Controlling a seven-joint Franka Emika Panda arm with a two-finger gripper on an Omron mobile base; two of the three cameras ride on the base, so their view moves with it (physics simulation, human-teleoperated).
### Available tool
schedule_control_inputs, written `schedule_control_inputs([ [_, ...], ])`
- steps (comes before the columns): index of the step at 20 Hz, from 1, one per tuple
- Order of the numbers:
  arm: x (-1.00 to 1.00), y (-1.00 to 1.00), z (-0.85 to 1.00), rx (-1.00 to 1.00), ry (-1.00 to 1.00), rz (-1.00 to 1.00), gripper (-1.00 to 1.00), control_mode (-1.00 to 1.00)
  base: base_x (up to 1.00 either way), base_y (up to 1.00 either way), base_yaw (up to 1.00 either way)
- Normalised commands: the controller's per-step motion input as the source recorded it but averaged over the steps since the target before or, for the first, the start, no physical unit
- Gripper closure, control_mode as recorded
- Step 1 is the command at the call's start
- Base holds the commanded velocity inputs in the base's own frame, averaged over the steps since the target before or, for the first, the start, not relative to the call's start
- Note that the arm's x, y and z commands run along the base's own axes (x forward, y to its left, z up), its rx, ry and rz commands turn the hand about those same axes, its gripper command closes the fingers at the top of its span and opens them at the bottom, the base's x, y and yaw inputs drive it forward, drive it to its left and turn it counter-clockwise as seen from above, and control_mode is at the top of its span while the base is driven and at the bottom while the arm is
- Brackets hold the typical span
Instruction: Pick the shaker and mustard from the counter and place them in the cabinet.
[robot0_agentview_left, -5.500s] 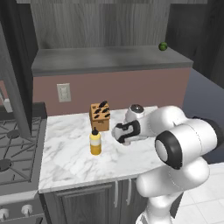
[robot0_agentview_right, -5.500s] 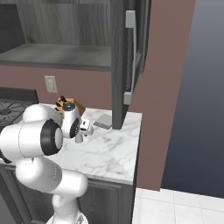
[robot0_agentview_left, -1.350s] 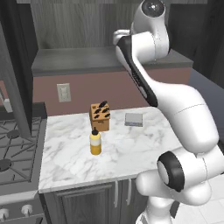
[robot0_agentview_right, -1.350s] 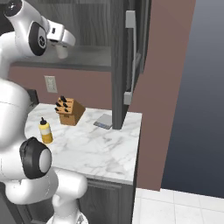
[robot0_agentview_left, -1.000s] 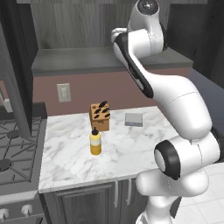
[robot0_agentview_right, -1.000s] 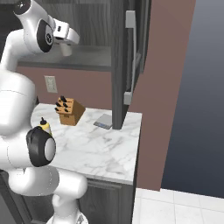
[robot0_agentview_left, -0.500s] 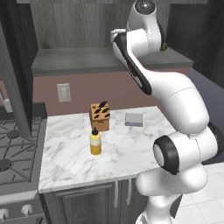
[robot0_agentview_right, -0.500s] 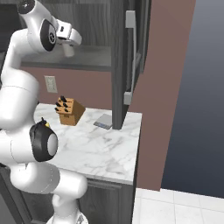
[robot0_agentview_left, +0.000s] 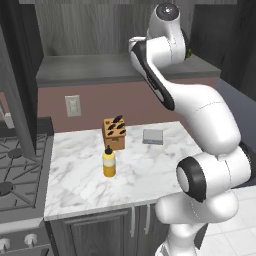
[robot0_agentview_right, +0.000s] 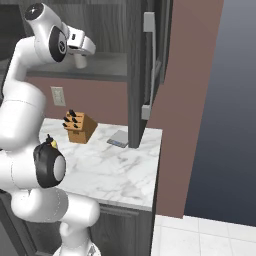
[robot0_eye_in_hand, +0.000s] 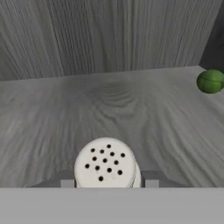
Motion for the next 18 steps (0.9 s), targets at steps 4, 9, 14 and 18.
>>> schedule_control_inputs([
  [4,0.21,-0.03,-0.03,0.0,0.0,0.0,1.0,-1.0,0.0,0.0,0.0],
  [9,0.48,-0.02,0.0,0.01,0.0,0.0,1.0,-1.0,0.0,0.0,0.0],
  [14,0.51,0.0,-0.05,0.01,0.02,0.0,1.0,-1.0,0.0,0.0,0.0],
  [18,0.35,-0.03,-0.17,0.0,0.02,0.0,1.0,-1.0,0.0,0.0,0.0],
])
